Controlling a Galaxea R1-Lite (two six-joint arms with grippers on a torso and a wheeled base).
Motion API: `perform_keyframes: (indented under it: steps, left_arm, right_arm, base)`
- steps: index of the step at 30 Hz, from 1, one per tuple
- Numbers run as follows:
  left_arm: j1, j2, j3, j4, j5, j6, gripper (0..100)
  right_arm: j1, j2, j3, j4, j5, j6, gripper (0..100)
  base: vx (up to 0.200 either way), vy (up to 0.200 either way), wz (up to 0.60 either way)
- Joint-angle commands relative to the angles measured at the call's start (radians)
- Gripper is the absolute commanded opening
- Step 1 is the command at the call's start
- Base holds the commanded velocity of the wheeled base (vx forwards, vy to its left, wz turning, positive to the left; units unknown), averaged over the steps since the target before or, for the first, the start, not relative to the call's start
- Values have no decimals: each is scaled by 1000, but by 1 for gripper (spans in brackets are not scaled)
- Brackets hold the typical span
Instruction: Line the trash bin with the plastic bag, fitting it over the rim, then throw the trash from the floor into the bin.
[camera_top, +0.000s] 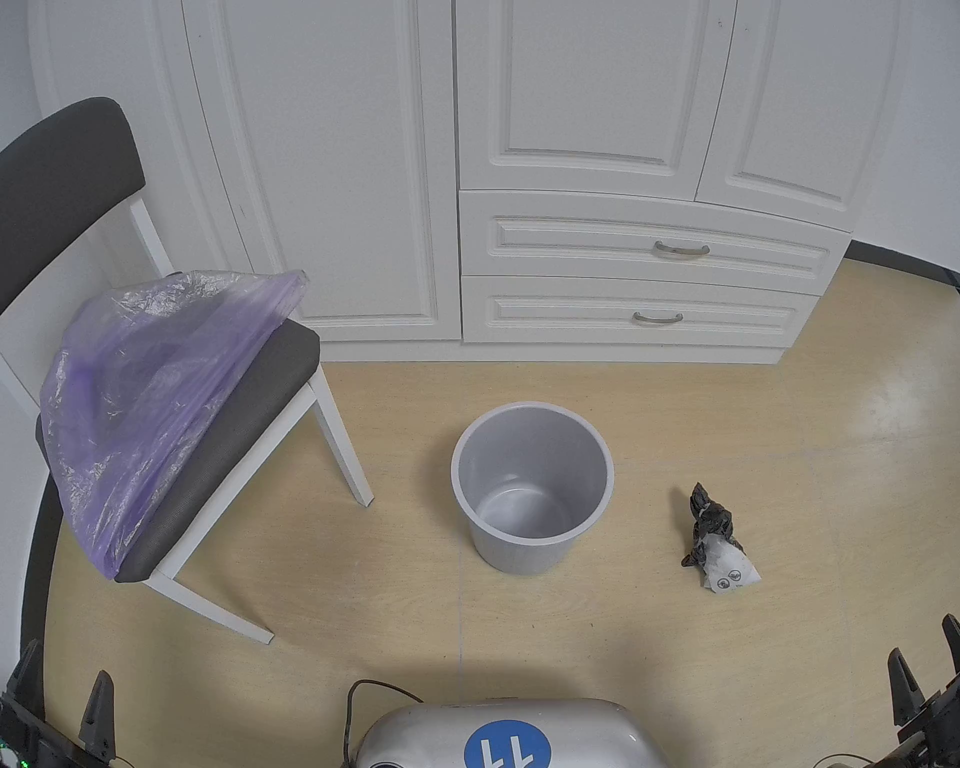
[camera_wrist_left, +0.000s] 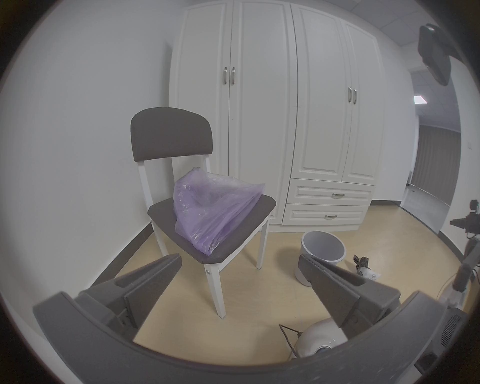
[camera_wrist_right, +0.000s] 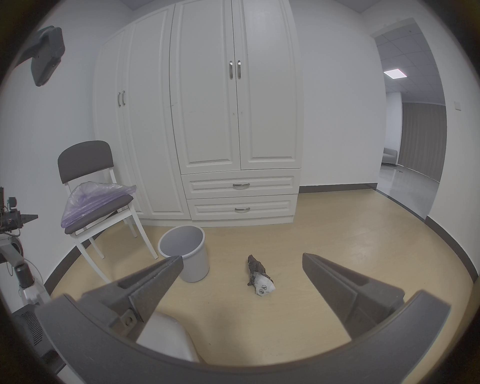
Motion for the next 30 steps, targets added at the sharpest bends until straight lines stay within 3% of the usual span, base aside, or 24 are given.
perform_keyframes:
  steps: [1, 30]
  left_arm:
    - [2, -16, 18, 0, 3, -5, 100]
    - [0, -16, 18, 0, 3, 13, 100]
  right_arm:
    - [1, -16, 18, -1, 0, 0, 100]
    - [-1, -16, 18, -1, 2, -4, 100]
  base:
    - [0, 0, 0]
    - [0, 0, 0]
